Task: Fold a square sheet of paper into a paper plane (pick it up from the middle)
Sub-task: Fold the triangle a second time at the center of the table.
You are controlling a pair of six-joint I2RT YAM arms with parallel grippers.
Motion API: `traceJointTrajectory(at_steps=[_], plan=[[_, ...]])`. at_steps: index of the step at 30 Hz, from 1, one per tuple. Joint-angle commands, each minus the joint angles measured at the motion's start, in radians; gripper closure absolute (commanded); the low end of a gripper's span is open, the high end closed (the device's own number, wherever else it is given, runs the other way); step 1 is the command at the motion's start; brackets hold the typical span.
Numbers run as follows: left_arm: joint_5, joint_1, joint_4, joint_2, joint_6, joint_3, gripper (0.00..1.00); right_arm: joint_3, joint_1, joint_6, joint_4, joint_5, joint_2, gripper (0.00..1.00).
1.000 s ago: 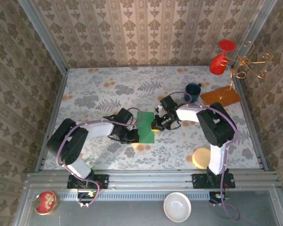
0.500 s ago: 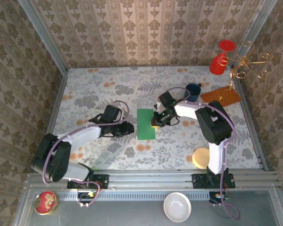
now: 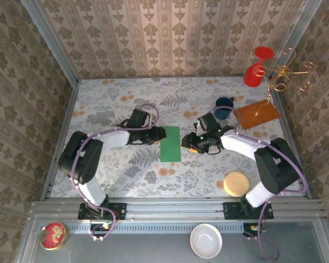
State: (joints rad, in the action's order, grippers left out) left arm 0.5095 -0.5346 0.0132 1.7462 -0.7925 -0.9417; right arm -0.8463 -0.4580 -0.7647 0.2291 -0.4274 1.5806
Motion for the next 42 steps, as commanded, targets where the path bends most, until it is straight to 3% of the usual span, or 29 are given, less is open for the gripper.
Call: traceJointTrajectory(at_steps=[1, 8, 17, 42], plan=[[0.012, 0.010, 0.022, 0.068, 0.014, -0.059, 0.59, 0.041, 0.005, -0.091, -0.043, 0.040, -0.011, 0.49], [-0.113, 0.002, 0.019, 0.110, -0.078, -0.065, 0.58, 0.063, 0.000, -0.119, -0.042, -0.010, 0.007, 0.49], [-0.176, -0.011, 0.136, 0.146, -0.144, -0.051, 0.58, 0.059, -0.021, -0.126, -0.051, -0.086, 0.051, 0.49], [-0.189, -0.011, 0.200, 0.170, -0.140, -0.063, 0.59, 0.073, -0.056, -0.193, -0.246, -0.176, 0.152, 0.74]])
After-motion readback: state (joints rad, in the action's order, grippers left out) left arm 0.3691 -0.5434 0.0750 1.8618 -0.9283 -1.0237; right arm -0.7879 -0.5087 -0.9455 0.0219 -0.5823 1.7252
